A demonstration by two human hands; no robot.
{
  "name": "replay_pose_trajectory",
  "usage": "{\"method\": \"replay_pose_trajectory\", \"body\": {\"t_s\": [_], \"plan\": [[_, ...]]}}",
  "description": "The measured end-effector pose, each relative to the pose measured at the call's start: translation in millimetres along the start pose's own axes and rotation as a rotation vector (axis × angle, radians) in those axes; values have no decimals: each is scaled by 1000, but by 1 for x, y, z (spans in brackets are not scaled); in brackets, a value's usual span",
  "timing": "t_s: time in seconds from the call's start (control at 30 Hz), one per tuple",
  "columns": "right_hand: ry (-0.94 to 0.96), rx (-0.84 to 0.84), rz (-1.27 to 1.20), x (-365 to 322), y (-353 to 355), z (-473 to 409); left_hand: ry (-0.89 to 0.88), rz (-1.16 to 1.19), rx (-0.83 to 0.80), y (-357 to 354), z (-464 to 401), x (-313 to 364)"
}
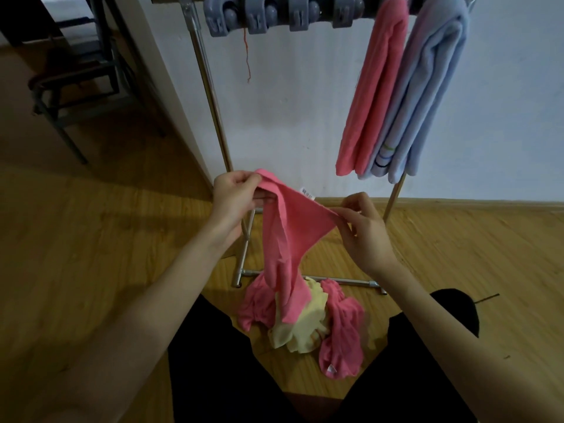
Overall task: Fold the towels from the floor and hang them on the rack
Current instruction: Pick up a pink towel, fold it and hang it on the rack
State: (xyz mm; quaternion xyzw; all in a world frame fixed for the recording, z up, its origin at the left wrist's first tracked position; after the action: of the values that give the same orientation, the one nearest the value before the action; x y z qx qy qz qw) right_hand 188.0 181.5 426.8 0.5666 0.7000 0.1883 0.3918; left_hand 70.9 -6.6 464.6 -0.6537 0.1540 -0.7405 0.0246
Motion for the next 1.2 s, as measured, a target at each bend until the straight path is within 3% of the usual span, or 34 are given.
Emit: {"method": "replay_pose_trajectory", "body": {"t_s": [0.2,0.33,0.5,0.67,1.07,1.2], "plan": [[252,93,64,-30,8,16,8,9,-6,-2,-1,7],[325,-99,79,-31,-19,19,8,1,-36,-8,2,7],[185,-268,-83,-20,-38,16,18,-8,-50,-14,8,6],[96,-308,-287,-27,-34,17,16,16,-40,-17,10,5],[-67,-155,-328,-19,-28,9,-1,87,7,-11,3,11],[-112,-92,-318,-2,-9,-2,-16,5,18,4,-8,15]]}}
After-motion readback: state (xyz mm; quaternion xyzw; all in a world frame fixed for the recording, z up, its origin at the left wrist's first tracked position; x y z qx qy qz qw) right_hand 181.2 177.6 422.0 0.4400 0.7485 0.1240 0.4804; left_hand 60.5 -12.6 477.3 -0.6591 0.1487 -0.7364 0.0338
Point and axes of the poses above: each hand's wrist, its own z-axis away from the middle knuckle, its own y-axis out of the back of the hand, x = y × z, the point moved 8 cm from there along -z, towards the middle knuckle, and after that the axes turned 15 degrees about z, right-handed, at the moved point
